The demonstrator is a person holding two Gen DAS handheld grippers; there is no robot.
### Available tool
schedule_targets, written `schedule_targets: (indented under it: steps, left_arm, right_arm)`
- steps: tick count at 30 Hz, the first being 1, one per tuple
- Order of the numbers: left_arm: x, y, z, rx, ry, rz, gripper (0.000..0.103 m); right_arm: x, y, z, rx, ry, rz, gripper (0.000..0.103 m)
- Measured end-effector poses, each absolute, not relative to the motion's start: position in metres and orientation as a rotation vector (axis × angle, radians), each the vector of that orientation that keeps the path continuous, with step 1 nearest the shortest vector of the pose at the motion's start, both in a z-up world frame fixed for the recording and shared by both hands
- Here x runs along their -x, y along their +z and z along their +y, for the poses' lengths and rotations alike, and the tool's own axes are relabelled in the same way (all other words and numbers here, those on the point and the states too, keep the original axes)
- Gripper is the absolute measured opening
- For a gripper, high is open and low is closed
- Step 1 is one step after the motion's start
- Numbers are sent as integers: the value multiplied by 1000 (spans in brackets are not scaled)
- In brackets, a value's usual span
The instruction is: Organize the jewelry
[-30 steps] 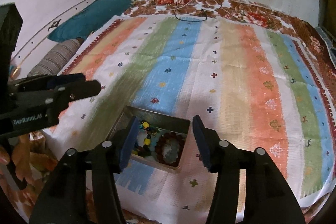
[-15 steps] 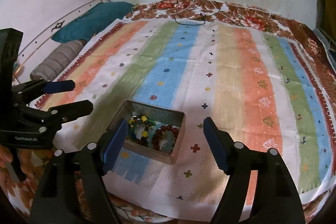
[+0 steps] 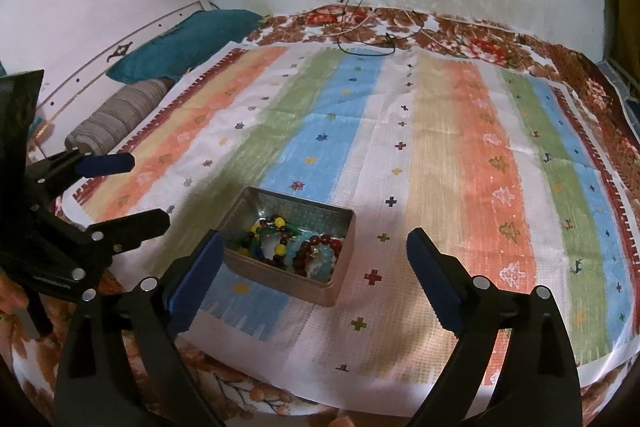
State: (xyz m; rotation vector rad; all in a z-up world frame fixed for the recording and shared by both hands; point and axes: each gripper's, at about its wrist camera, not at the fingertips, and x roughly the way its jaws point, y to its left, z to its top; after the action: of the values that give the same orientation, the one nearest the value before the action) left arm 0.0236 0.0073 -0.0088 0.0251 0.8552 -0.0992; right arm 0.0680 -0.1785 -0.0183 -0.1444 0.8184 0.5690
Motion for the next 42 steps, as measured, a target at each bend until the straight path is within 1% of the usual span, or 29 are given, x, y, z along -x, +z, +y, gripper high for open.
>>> schedule_targets:
  steps: [2, 14, 21, 42]
  left_arm:
    - [-21, -8, 9, -16, -93, 850, 97]
    - [-7, -2, 13, 63, -165, 824, 97]
    - [-3, -1, 6, 9, -123, 804, 97]
    - [-5, -3, 8, 8, -93, 819, 97]
  right_arm:
    - [-65, -17, -178, 150, 574, 810, 96]
    - [-55, -13, -187, 101, 584, 814, 96]
    - [-47, -11, -188, 97, 597, 815, 96]
    - [-50, -13, -187, 107, 570, 825, 96]
